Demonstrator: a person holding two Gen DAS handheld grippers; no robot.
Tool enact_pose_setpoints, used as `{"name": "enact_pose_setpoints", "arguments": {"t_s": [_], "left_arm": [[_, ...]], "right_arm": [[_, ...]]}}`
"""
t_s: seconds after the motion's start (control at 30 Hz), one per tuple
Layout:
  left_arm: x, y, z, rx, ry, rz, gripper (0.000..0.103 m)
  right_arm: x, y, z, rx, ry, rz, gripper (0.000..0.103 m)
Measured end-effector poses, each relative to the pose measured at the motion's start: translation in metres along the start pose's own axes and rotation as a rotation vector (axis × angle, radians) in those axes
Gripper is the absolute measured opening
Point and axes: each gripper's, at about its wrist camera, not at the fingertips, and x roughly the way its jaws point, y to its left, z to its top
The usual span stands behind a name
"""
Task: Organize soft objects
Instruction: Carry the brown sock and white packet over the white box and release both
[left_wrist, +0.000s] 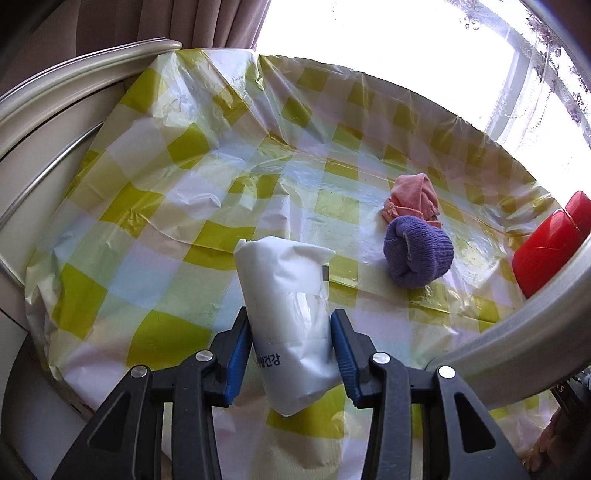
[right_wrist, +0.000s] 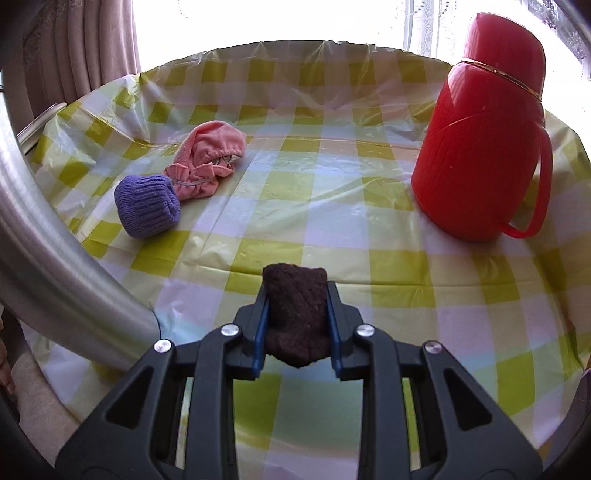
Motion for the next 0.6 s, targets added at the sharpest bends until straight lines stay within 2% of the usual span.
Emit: {"name": "enact_pose_setpoints", "arguments": {"t_s": [0.13, 0.33, 0.6], "left_arm": [[-0.028, -0.013, -0.018, 0.031, -0.004, -0.028, 0.044], [-0.064, -0.051, -0.05, 0.131, -0.004, -0.078, 0.044], [-0.096, -0.115, -0.086, 0.259, 0.015, -0.202, 0.044]], "right_arm": [[-0.028, -0.009, -0.014, 0.032, -0.027, 0.002, 0.03], [-0.066, -0.03, -0.04, 0.073, -0.046, -0.002, 0.03], [-0.109, -0.083, -0.076, 0.144, -0.04, -0.062, 0.03]]}}
